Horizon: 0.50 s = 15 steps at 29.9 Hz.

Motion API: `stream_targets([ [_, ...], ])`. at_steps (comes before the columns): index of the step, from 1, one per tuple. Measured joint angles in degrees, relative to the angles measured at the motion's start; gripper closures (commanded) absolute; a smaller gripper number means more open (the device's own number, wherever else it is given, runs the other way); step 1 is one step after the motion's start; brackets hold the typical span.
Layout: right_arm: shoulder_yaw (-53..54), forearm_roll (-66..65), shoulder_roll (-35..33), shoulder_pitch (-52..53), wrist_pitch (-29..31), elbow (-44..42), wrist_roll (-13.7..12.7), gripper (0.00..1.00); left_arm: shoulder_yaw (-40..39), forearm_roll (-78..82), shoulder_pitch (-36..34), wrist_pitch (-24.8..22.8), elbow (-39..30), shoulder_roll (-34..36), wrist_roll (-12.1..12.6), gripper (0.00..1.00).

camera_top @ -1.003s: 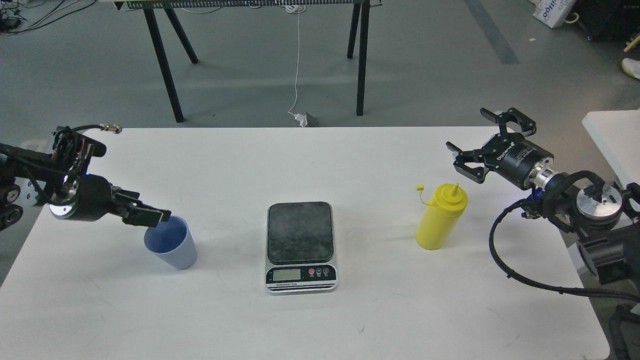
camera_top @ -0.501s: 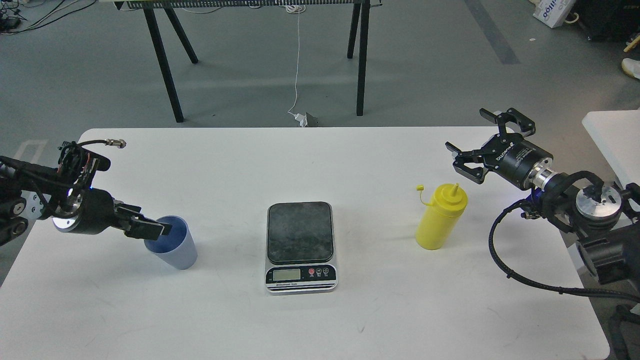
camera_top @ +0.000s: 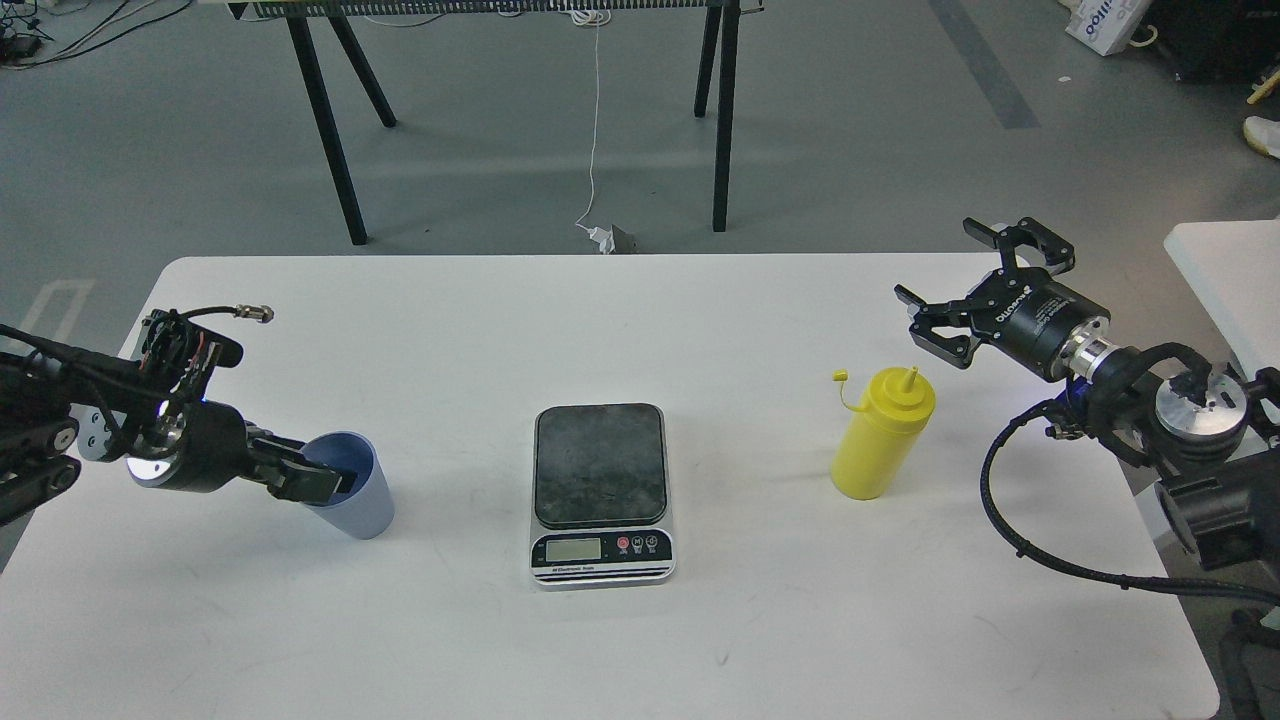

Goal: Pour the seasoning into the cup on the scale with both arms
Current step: 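Grasp the blue cup with the left gripper, then lift the blue cup and place it on the scale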

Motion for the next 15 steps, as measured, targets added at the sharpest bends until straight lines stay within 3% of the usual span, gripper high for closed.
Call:
stream_targets([
  [5,0.0,0.0,0.0,0.0,0.0,0.0,0.0,0.01,0.0,2.9,0.2,0.0,0.0,0.0,0.0,0.87],
  [15,0.0,0.0,0.0,-0.7,0.0,0.1,0.0,0.01,0.0,3.3,0.4,0.0,0.0,0.2,0.0,0.97],
])
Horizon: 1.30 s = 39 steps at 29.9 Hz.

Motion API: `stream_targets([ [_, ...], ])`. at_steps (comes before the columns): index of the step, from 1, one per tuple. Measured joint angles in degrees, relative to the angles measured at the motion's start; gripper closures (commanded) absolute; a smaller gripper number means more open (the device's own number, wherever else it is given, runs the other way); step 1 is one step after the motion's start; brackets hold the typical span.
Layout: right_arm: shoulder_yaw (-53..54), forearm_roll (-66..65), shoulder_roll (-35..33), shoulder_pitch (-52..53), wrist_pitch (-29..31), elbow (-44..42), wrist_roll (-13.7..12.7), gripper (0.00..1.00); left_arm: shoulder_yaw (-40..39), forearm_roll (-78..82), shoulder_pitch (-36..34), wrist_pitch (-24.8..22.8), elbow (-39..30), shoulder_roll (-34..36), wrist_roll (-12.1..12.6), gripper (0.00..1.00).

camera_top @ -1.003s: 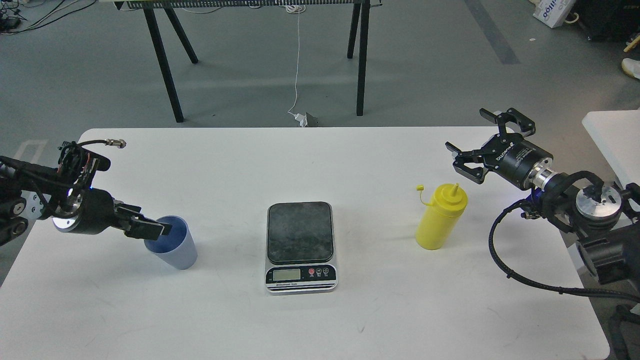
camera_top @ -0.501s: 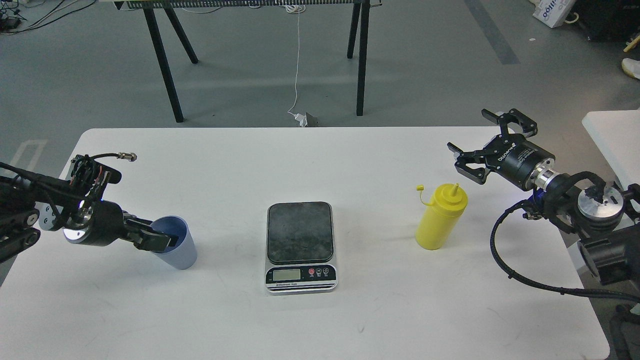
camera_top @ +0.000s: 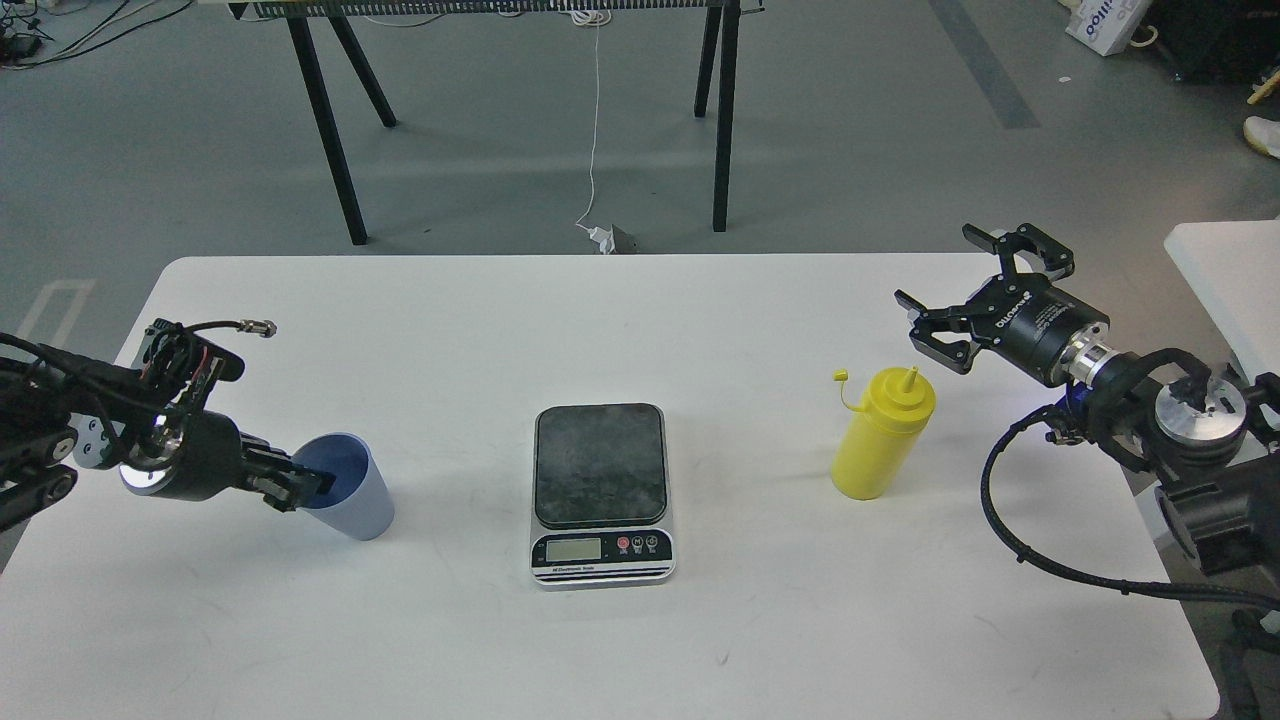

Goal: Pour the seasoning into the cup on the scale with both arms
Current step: 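Lift the blue cup and place it on the scale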

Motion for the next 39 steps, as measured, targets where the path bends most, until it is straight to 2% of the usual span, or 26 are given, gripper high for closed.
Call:
stream_targets([
  [8,0.0,0.0,0.0,-0.1,0.0,0.0,0.0,0.01,-0.8,-5.1,-2.0,0.0,-0.6,0.5,0.0,0.98],
  [13,0.0,0.0,0.1,-0.1,0.0,0.0,0.0,0.01,-1.0,-14.7,-10.0,0.0,-1.4,-0.1,0.0,0.98],
  [18,0.1,0.0,0.1,-0.1,0.0,0.0,0.0,0.01,-0.6,-17.6,-16.3,0.0,-0.6,-7.5,0.0,0.98],
  [24,0.2,0.0,0.3,-0.1,0.0,-0.1,0.1,0.01,1.2,-14.6,-16.8,0.0,3.7,-18.8,0.0,0.97],
  [27,0.3,0.0,0.3,-0.1,0.0,-0.2,0.1,0.01,3.9,-11.8,-16.8,0.0,5.2,-22.1,0.0,0.97],
  [39,0.4,0.0,0.3,-0.1,0.0,-0.4,0.1,0.01,6.6,-9.8,-16.3,0.0,6.5,-23.8,0.0,0.94],
])
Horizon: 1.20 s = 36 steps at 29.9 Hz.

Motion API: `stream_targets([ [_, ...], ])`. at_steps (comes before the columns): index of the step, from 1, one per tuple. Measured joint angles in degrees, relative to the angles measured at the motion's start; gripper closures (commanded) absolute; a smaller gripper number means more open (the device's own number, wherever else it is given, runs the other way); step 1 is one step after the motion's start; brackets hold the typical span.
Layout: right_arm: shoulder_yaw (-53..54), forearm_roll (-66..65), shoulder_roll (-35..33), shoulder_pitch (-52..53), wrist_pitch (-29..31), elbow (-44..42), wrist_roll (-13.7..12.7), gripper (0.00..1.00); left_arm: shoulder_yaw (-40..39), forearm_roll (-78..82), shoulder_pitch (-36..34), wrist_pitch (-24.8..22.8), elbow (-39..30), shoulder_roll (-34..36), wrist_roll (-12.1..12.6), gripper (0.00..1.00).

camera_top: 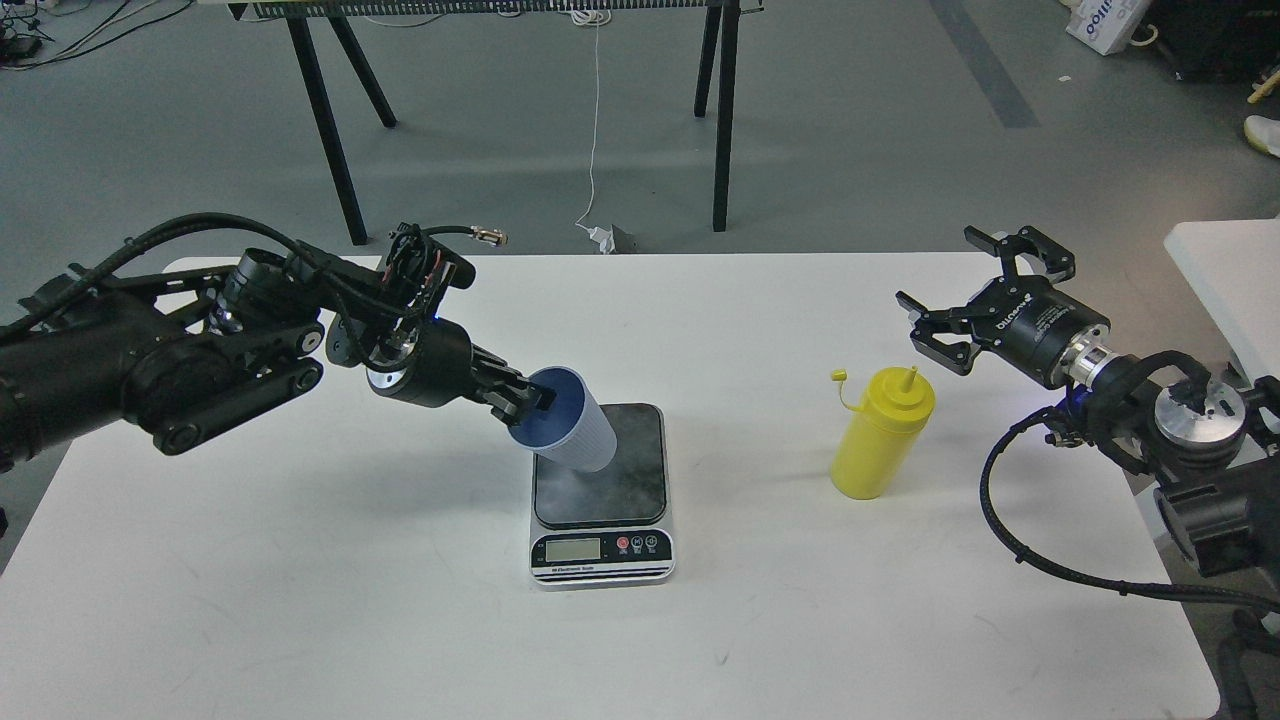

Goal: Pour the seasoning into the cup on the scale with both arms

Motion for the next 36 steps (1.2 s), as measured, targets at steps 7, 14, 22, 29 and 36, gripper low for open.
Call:
stream_targets([
  [7,0.0,0.0,0.1,0.0,0.0,0.0,0.0,0.01,-0.1,-0.5,-0.1,0.0,-0.1,-0.8,0.0,0.91],
  [14,0.1,0.0,-0.1,0.0,0.0,0.0,0.0,0.01,-0.1,-0.6,0.4,0.0,-0.1,-1.4,0.0,0.83],
  [22,0.1,0.0,-0.2,-0.1,0.0,0.0,0.0,0.01,-0.1,-1.4,0.9,0.0,-0.1,-1.5,0.0,0.48],
  [29,-0.4,0.0,-0.2,-0.2,0.0,0.2,-0.1,0.01,-0.9,-8.0,0.4,0.0,-0.2,-0.9,0.0,0.12],
  [36,-3.9,-0.1,-0.8,2.7,0.0,0.8,-0.2,0.02,-2.0,-22.3,-2.0,0.0,-0.2,1.3,0.0,0.11],
])
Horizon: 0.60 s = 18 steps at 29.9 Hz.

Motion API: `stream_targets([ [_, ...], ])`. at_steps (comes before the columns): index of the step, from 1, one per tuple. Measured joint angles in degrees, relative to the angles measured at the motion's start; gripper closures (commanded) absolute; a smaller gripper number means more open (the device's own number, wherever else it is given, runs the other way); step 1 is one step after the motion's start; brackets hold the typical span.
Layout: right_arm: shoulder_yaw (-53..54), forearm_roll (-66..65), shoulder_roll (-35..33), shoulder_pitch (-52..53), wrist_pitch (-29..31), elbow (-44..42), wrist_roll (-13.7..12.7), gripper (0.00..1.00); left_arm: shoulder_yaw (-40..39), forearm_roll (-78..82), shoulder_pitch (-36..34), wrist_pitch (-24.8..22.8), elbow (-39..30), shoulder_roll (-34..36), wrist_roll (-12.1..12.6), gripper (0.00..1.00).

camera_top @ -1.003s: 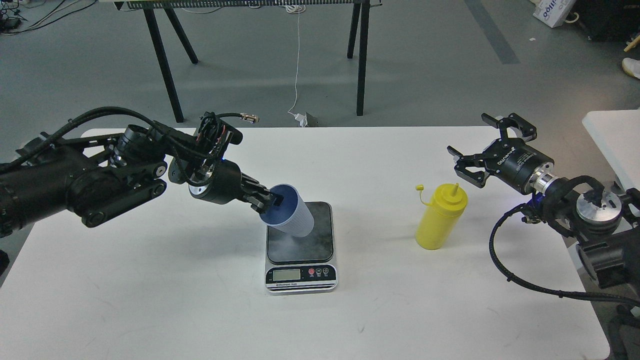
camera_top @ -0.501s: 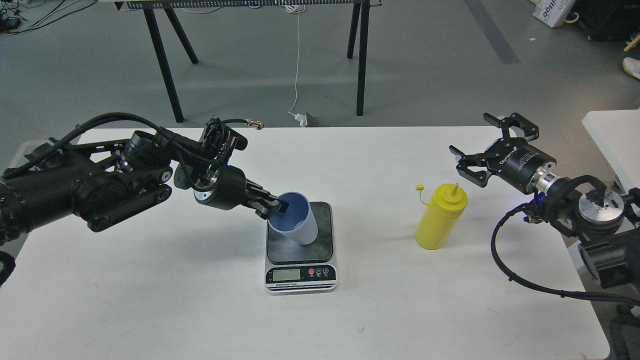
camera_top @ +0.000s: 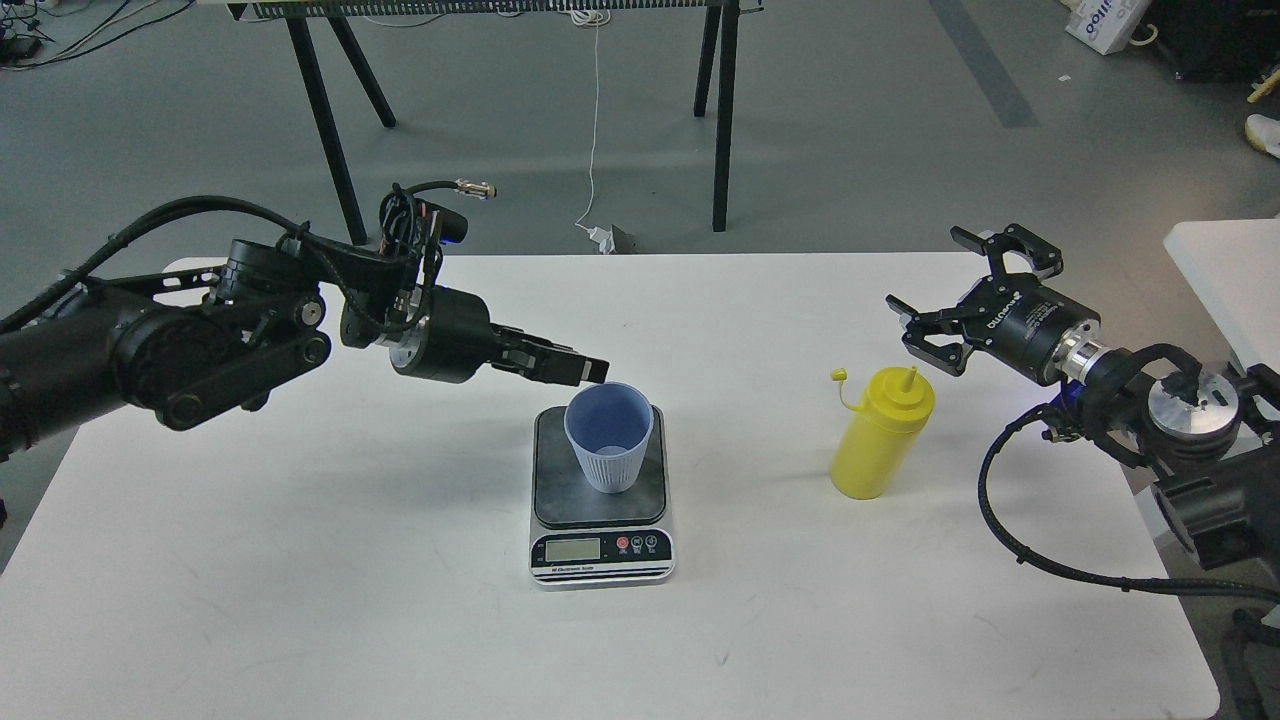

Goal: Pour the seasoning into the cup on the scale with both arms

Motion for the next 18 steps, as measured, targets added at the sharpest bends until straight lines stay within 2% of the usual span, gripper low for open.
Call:
stream_targets([
  [4,0.8,0.4,-4.0,0.6,0.0,3.1,-0.2,0.02,-5.4,-12.1,-0.4,0.0,2.3,1.3,0.0,0.1],
  [9,4.1,5.4,-13.1,-4.3,0.0,11.6,-0.6,0.01,-10.1,-25.9,1.6,0.0,11.9,1.3,0.0,0.06],
  [13,5.4,17.5,-20.4,-15.7,0.0,22.7,-2.1,0.01,-10.6,-35.1,2.6,0.0,18.8,0.6,0.0,0.06],
  [18,5.4,25.5,-23.5,-31.8,0.0,32.1,-2.8,0.01,-10.6,-38.2,4.3,0.0,20.3,-0.4,0.0,0.06],
])
